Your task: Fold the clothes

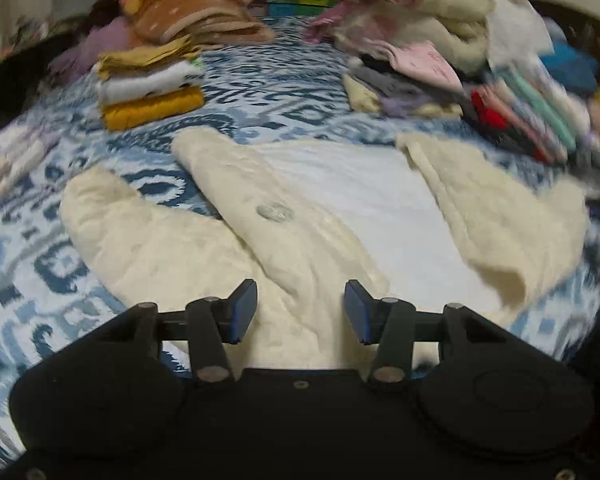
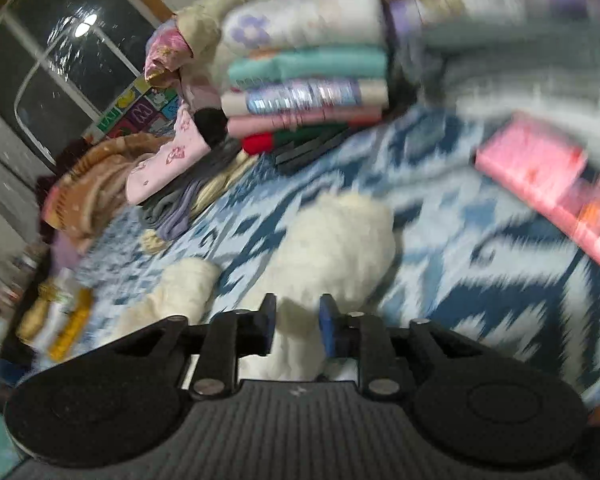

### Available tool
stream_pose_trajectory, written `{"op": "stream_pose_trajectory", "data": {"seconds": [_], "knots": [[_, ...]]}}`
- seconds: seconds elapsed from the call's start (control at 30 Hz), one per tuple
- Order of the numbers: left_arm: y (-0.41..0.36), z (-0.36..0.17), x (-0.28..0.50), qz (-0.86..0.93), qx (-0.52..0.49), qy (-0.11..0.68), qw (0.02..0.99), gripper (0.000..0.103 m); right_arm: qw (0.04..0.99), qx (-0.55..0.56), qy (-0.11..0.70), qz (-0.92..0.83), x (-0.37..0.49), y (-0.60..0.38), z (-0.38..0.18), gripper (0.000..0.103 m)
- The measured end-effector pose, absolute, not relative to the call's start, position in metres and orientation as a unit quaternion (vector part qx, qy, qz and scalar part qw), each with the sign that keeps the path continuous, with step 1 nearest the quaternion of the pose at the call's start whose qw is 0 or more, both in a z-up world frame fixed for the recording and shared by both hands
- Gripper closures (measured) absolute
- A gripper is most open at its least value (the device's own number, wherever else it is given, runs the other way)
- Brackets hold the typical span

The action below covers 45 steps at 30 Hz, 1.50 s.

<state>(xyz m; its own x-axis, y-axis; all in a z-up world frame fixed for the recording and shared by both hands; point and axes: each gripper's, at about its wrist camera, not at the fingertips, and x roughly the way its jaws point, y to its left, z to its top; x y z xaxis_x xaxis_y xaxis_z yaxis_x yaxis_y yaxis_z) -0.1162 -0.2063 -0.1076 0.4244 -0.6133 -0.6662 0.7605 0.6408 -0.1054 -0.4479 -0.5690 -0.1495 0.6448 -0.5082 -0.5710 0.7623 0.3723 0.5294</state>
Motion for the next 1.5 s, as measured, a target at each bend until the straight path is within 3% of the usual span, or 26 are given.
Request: {"op": "stream_pose_trajectory", "data": {"seconds": [0.13, 0.27, 0.53, 0.57, 0.6, 0.63, 0.73, 0.77, 0.8, 0.83, 0.9, 0.97, 1.07, 1.1, 1.13, 1.23, 1.33, 1.5], "knots": [[-0.202, -0.098, -0.098, -0.406, 0.061, 0.357, 0.839, 0.052, 0.844, 0.355, 0.156, -0.371, -0.413, -0.568, -0.125, 0.061], [-0.207, -0.093, -0.081, -0.401, 0.036, 0.359, 0.842, 0.051, 0.852, 0.382, 0.201, -0.295, -0.349, -0.590, -0.129, 0.054], [-0.225, -0.121, 0.004, -0.362, -0.074, 0.431, 0.824, 0.051, 0.774, 0.500, 0.297, -0.250, -0.252, -0.658, -0.190, 0.045], [-0.228, -0.125, 0.018, -0.354, -0.092, 0.440, 0.820, 0.051, 0.764, 0.517, 0.297, -0.247, -0.248, -0.663, -0.198, 0.046], [-0.232, -0.129, 0.034, -0.347, -0.108, 0.448, 0.817, 0.051, 0.766, 0.523, 0.291, -0.235, -0.246, -0.663, -0.200, 0.054], [-0.237, -0.132, 0.048, -0.341, -0.119, 0.455, 0.814, 0.051, 0.767, 0.530, 0.284, -0.224, -0.244, -0.664, -0.202, 0.069], [-0.252, -0.142, 0.086, -0.326, -0.145, 0.477, 0.803, 0.051, 0.784, 0.522, 0.270, -0.201, -0.237, -0.667, -0.196, 0.086], [-0.258, -0.143, 0.090, -0.331, -0.140, 0.477, 0.802, 0.057, 0.790, 0.517, 0.264, -0.195, -0.234, -0.668, -0.192, 0.089], [-0.264, -0.144, 0.095, -0.335, -0.136, 0.477, 0.801, 0.069, 0.798, 0.512, 0.257, -0.188, -0.232, -0.670, -0.187, 0.090], [-0.269, -0.145, 0.099, -0.340, -0.131, 0.476, 0.800, 0.094, 0.812, 0.500, 0.243, -0.178, -0.231, -0.670, -0.175, 0.091], [-0.280, -0.145, 0.106, -0.355, -0.122, 0.470, 0.799, 0.095, 0.839, 0.475, 0.214, -0.158, -0.229, -0.671, -0.153, 0.091], [-0.281, -0.120, 0.092, -0.418, -0.119, 0.400, 0.807, 0.095, 0.871, 0.438, 0.173, -0.139, -0.228, -0.668, -0.127, 0.091], [-0.291, -0.105, 0.084, -0.443, -0.084, 0.369, 0.812, 0.089, 0.907, 0.354, 0.164, -0.157, -0.214, -0.661, -0.105, 0.088], [-0.298, -0.109, 0.085, -0.427, -0.051, 0.382, 0.818, 0.081, 0.907, 0.332, 0.185, -0.181, -0.203, -0.662, -0.108, 0.078], [-0.305, -0.113, 0.087, -0.409, -0.018, 0.392, 0.824, 0.061, 0.901, 0.320, 0.212, -0.204, -0.195, -0.664, -0.114, 0.063], [-0.304, -0.108, 0.073, -0.357, 0.040, 0.370, 0.857, 0.059, 0.893, 0.292, 0.240, -0.243, -0.192, -0.658, -0.118, 0.062], [-0.288, -0.092, 0.057, -0.362, 0.012, 0.353, 0.862, 0.059, 0.912, 0.261, 0.225, -0.224, -0.213, -0.625, -0.108, 0.059], [-0.325, -0.078, 0.027, -0.472, -0.028, 0.363, 0.803, 0.059, 0.936, 0.221, 0.219, -0.163, -0.249, -0.547, -0.109, 0.060]]}}
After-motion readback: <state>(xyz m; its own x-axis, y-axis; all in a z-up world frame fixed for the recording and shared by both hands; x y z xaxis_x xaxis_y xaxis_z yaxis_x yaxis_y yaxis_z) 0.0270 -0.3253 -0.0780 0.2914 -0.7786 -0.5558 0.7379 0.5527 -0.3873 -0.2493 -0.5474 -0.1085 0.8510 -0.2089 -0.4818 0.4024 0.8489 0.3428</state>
